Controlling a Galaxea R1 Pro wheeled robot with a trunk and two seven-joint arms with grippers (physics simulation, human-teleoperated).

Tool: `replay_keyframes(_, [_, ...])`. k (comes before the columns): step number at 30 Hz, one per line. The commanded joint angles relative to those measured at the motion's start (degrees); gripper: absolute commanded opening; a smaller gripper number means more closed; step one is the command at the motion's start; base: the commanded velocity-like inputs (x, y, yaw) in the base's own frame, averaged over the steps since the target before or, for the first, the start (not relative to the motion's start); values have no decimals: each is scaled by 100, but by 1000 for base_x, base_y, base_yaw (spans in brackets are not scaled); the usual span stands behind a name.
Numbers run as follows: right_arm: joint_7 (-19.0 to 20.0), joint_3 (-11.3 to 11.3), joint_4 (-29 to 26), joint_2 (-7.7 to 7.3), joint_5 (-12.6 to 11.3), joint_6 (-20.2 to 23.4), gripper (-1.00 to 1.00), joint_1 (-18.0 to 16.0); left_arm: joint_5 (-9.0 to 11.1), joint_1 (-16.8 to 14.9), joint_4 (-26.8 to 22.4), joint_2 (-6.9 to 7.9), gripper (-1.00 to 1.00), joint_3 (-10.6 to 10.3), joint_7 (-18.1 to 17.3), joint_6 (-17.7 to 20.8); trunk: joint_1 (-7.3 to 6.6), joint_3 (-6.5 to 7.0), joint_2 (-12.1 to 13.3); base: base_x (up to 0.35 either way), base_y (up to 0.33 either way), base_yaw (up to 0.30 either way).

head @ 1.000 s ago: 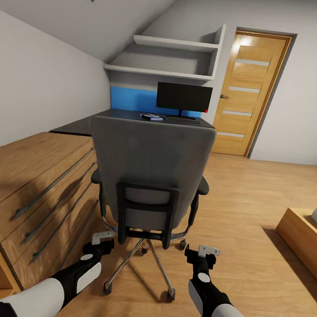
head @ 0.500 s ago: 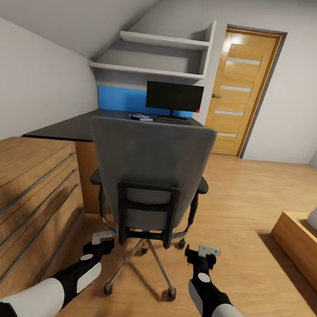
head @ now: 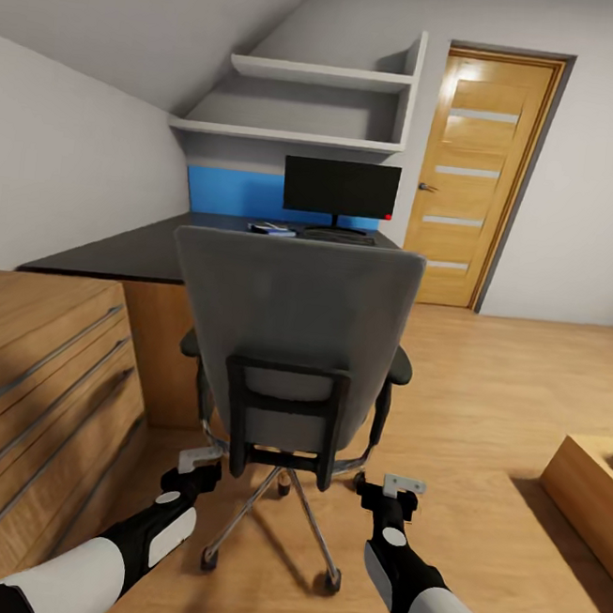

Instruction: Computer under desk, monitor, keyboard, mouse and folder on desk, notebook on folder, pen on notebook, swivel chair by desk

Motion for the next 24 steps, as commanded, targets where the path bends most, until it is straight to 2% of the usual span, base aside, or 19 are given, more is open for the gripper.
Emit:
replay_keyframes(1, [-8, -35, 3, 16, 48, -15, 100, -2, 42, -6, -4, -4, 100, -73, 13, -24, 2, -5, -2, 237, -135, 11])
replay_keyframes(5, [-13, -35, 2, 12, 48, -15, 100, -3, 28, -6, -4, -8, 100, -77, 12, -26, 2, -5, -2, 222, -136, 88])
replay_keyframes(16, [-15, -35, 2, 13, 48, -15, 100, -3, 14, -6, -4, -16, 100, -88, 2, -25, 2, -5, -2, 207, -148, 252])
replay_keyframes(24, [-15, -35, 2, 12, 48, -15, 100, -3, 6, -6, -4, -36, 100, -109, -4, -26, 2, -5, -2, 39, -32, 227])
